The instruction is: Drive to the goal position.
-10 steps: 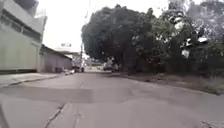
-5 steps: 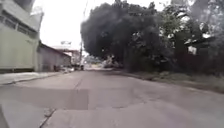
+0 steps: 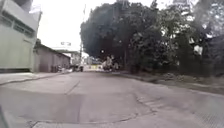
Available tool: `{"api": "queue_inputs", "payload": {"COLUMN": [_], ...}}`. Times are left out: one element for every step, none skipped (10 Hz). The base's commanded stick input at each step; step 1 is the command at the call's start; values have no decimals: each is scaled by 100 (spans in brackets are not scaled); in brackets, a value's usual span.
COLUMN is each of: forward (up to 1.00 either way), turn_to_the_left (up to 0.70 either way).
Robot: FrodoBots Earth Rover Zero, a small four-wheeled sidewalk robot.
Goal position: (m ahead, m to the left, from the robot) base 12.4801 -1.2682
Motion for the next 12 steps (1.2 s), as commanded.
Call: {"api": "queue_inputs", "payload": {"forward": [70, 70, 70, 70, 70, 70, 70, 70, 70, 70, 70, 70], "turn_to_the_left": [0, 0, 0, 0, 0, 0, 0, -35, -34, -34, -34, -34]}}
